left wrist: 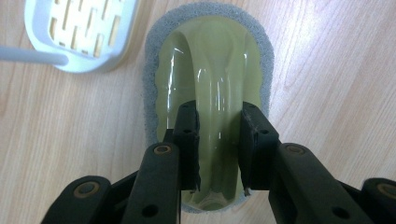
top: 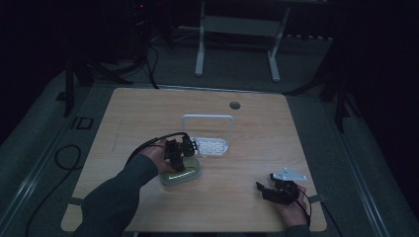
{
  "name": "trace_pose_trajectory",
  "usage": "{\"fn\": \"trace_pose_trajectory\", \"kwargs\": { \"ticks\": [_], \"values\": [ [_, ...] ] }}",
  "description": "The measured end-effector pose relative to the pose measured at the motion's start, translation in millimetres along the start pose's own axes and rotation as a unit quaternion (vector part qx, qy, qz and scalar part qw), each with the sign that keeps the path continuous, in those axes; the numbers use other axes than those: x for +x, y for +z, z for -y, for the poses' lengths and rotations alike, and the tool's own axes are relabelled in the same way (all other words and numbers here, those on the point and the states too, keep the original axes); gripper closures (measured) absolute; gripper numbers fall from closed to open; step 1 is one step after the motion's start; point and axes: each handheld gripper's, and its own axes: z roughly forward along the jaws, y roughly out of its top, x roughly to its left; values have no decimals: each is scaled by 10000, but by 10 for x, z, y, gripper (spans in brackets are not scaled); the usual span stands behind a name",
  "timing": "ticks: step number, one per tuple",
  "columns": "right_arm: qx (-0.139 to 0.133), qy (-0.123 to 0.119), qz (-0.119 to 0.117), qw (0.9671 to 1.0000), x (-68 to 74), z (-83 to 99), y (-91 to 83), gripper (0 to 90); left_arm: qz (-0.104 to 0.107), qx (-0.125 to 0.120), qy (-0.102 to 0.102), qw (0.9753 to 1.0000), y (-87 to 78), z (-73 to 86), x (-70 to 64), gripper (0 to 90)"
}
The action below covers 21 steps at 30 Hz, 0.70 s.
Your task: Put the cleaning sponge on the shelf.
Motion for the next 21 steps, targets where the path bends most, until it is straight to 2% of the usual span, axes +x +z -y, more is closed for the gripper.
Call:
{"fn": "trace_pose_trajectory", "kwargs": {
  "ticks": [13, 21],
  "values": [
    [2, 0, 0, 10000, 0, 0, 0, 318, -54, -133, 246, 9996, -13, -105, -5, 718],
    [1, 0, 1, 10000, 0, 0, 0, 318, -209, -166, 479, 9985, -53, -183, -5, 718]
  ]
}}
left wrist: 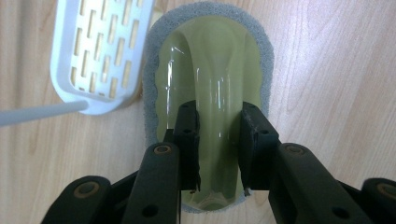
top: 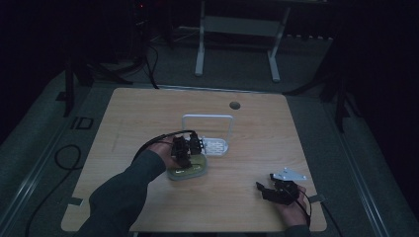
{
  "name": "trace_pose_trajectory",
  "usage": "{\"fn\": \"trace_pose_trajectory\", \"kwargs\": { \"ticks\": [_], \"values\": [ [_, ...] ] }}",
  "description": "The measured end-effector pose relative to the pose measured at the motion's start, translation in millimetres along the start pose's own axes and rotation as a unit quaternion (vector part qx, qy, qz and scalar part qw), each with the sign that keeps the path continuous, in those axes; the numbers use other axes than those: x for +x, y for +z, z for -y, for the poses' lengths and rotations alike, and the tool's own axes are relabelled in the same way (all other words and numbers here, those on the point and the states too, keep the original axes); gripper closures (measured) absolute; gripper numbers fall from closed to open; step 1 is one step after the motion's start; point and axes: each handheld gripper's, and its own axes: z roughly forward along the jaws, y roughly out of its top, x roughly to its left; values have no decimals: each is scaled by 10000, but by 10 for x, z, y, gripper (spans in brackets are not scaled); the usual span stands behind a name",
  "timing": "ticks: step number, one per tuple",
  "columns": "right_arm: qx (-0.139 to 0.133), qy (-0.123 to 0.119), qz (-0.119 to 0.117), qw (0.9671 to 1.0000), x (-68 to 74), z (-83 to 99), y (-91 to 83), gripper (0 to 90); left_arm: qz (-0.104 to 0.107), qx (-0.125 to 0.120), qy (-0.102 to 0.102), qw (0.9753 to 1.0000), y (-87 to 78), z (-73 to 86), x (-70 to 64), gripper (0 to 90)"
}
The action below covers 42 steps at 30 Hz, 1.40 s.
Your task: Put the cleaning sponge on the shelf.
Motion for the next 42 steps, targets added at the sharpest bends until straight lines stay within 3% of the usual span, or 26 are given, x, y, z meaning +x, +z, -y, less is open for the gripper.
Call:
{"fn": "trace_pose_trajectory", "kwargs": {
  "ticks": [39, 42],
  "values": [
    [1, 5, -1, 10000, 1, 0, 0, 318, -171, -157, 406, 9989, -23, -193, 124, 718],
    [2, 8, -1, 10000, 1, 0, 0, 318, -174, -155, 510, 9984, -29, -206, 135, 718]
  ]
}}
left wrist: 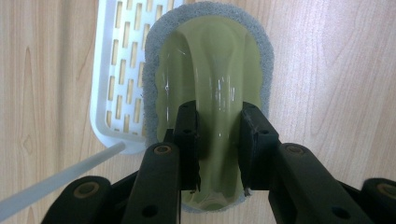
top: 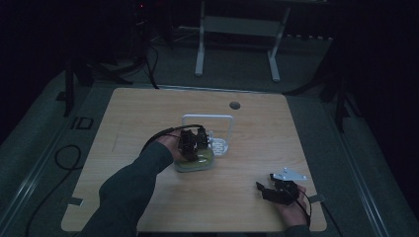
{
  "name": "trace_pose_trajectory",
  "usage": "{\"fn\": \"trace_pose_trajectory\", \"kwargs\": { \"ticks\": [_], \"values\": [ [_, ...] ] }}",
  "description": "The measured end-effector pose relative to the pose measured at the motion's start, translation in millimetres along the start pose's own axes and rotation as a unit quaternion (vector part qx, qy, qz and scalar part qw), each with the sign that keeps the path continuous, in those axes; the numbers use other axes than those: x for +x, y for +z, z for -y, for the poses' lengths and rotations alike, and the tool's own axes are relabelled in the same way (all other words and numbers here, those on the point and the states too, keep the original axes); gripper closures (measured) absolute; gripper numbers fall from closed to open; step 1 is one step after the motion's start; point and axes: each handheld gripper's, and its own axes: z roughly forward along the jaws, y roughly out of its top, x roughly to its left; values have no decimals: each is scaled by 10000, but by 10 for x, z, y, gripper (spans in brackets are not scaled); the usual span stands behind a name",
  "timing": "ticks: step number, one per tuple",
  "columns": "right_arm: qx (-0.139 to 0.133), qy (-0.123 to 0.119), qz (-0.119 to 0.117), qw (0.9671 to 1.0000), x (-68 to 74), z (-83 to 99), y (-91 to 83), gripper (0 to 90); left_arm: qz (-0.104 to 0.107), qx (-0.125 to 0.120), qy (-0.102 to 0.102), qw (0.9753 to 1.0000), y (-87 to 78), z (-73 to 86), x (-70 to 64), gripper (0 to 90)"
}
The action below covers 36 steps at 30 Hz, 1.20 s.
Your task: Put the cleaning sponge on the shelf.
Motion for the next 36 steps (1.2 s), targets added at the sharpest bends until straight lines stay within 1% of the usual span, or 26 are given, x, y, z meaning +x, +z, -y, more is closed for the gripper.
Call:
{"fn": "trace_pose_trajectory", "kwargs": {
  "ticks": [1, 6, 7, 8, 9, 10, 11, 14, 16, 18, 19, 22, 26, 28, 36],
  "values": [
    [0, -1, 0, 10000, 0, 0, 0, 318, -20, -2, -21, 10000, -2, -6, 0, 718],
    [-1, 6, -1, 10000, 1, 0, 0, 318, -58, -42, 38, 10000, -31, -33, 23, 718],
    [-2, 0, 1, 10000, 0, 0, 0, 318, -113, -41, 116, 9999, -51, -50, 35, 718],
    [-1, 0, 1, 10000, 0, 0, 0, 318, -113, -41, 116, 9999, -51, -50, 35, 718],
    [-2, 1, 1, 10000, 0, 0, 0, 318, -134, -95, 120, 9998, -62, -54, 45, 718],
    [-2, 0, 1, 10000, 0, 0, 0, 318, -166, -102, 167, 9997, -66, -57, 53, 718],
    [0, 2, 1, 10000, 0, 0, 0, 318, -166, -102, 167, 9997, -66, -57, 53, 718],
    [-2, 0, 2, 10000, 0, 0, 0, 318, -244, -27, 255, 9994, -68, -63, 62, 718],
    [-1, 2, 1, 10000, 0, 0, 0, 318, -241, -14, 241, 9994, -75, -68, 63, 718],
    [-6, -8, 3, 10000, -2, 0, 1, 318, -272, -33, 335, 9991, -111, -91, 79, 718],
    [-6, -7, 3, 10000, -1, 0, 1, 318, -274, -50, 315, 9991, -118, -99, 77, 718],
    [-6, -7, 3, 10000, -1, 0, 1, 318, -289, -141, 381, 9988, -146, -119, 84, 718],
    [-5, -5, 2, 10000, -1, 0, 1, 318, -321, -186, 433, 9984, -133, -133, 88, 718],
    [-7, -8, 3, 10000, -2, 0, 1, 318, -337, -150, 471, 9982, -113, -140, 98, 718],
    [-10, -14, 4, 10000, -3, 0, 1, 318, -326, -154, 495, 9981, -54, -175, 123, 718]
  ]
}}
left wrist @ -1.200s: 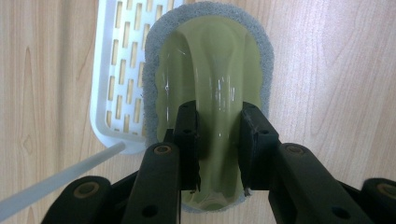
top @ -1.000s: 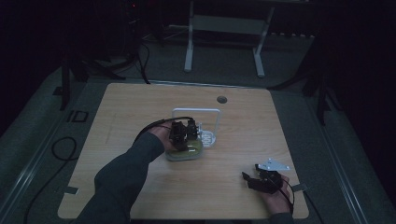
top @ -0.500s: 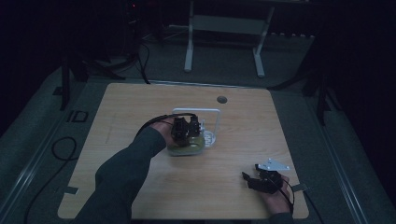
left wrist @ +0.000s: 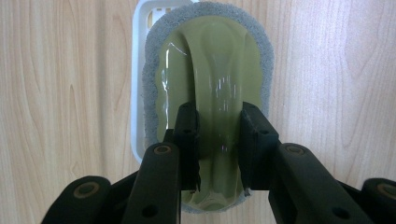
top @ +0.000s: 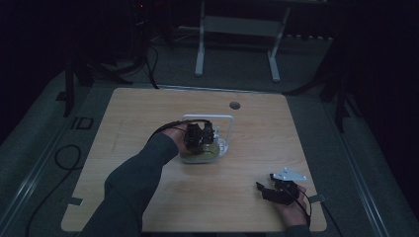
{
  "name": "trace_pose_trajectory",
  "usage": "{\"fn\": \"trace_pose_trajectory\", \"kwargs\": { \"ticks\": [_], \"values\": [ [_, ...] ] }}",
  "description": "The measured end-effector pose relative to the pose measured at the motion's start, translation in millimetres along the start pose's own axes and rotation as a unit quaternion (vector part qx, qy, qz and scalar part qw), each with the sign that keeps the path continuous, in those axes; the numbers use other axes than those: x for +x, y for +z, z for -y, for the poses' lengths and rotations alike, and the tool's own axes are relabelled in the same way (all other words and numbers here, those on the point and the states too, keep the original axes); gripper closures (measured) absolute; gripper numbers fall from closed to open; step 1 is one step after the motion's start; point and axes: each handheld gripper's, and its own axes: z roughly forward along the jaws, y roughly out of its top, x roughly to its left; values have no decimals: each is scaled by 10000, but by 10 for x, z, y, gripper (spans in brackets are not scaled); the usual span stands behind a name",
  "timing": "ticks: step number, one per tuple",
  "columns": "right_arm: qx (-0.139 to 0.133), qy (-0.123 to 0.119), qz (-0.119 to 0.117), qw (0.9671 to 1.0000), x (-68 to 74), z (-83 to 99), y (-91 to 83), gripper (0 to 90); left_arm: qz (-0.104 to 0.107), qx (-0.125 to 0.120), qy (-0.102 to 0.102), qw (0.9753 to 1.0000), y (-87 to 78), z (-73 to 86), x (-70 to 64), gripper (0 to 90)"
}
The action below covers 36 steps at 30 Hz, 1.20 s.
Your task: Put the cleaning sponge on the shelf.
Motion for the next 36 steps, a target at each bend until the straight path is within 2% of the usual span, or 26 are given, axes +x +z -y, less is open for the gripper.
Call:
{"fn": "trace_pose_trajectory", "kwargs": {
  "ticks": [4, 9, 12, 23, 33, 36],
  "values": [
    [3, 6, -2, 10000, 1, 0, 0, 318, 25, -5, -2, 10000, 5, -22, 9, 718],
    [3, 6, -3, 10000, 1, 0, 0, 318, -9, 37, 97, 9999, -12, -68, 34, 718],
    [3, 7, -4, 10000, 1, 0, 0, 318, -34, 21, 65, 10000, -37, -96, 56, 718],
    [3, 4, -6, 10000, 0, 0, 0, 317, -234, 115, 298, 9992, -53, -194, 103, 718],
    [3, 3, -6, 10000, 0, 0, 0, 317, -285, 193, 354, 9988, 38, -239, 120, 717],
    [4, 4, -7, 10000, 0, 0, 0, 317, -288, 205, 315, 9989, 62, -248, 128, 717]
  ]
}}
